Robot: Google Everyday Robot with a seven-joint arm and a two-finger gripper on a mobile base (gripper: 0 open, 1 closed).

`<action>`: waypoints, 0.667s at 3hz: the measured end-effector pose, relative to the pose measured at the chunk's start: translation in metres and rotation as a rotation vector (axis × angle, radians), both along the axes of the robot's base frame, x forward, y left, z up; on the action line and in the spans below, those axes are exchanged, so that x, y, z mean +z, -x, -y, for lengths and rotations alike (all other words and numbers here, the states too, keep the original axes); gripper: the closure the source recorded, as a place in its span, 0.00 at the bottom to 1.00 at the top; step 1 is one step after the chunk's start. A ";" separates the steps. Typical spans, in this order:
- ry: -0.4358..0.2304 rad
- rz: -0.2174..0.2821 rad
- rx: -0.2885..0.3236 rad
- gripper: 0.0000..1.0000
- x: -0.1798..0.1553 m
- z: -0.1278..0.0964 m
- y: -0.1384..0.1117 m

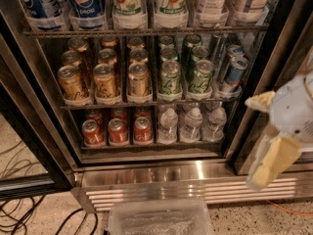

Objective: Pick redbull can from middle shelf of fridge

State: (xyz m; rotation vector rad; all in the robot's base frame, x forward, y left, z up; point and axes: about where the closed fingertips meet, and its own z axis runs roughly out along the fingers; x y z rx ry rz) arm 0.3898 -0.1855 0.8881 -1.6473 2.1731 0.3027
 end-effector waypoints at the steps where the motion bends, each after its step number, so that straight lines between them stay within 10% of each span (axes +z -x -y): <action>1: -0.164 -0.011 -0.038 0.00 -0.040 -0.033 0.032; 2: -0.284 0.007 -0.145 0.00 -0.063 -0.070 0.058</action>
Offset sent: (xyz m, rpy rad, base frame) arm -0.0821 0.1294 -0.0936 0.5551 -0.0470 -0.3940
